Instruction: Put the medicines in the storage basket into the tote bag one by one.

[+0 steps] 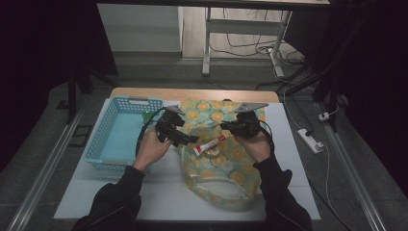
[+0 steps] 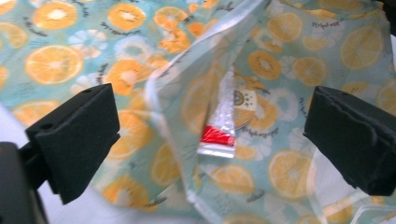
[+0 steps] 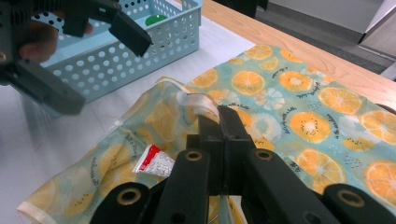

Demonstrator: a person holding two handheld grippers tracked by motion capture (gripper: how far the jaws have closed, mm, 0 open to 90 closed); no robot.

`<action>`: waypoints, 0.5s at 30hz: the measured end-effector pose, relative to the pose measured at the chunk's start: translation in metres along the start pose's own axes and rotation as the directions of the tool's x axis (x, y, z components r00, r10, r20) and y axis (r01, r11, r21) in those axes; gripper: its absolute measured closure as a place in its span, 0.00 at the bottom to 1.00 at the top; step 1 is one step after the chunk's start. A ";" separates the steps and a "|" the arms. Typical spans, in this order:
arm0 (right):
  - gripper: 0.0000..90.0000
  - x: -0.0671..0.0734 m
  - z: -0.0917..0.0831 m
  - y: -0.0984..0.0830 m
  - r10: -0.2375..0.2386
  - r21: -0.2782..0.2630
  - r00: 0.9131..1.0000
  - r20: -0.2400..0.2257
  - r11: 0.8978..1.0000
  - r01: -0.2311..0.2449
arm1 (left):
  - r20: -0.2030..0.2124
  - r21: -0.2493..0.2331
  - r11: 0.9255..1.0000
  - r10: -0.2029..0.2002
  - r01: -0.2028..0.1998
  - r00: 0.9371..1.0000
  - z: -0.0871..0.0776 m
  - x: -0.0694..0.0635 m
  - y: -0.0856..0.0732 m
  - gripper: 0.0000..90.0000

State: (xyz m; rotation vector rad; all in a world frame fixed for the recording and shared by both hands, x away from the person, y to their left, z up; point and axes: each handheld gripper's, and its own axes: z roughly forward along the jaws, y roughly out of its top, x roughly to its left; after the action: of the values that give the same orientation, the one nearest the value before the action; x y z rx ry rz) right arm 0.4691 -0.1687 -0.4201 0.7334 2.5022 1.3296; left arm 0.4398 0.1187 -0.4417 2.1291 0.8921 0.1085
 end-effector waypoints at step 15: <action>1.00 0.001 0.001 0.000 -0.001 0.005 1.000 -0.002 1.000 0.001 | -0.072 -0.021 0.998 -0.054 0.052 0.996 -0.037 0.040 -0.024 0.01</action>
State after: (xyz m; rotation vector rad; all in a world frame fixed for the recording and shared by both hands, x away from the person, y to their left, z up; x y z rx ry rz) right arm 0.4689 -0.1675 -0.4211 0.7318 2.5081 1.3253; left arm 0.4430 0.1781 -0.4421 2.0930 0.9853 0.1672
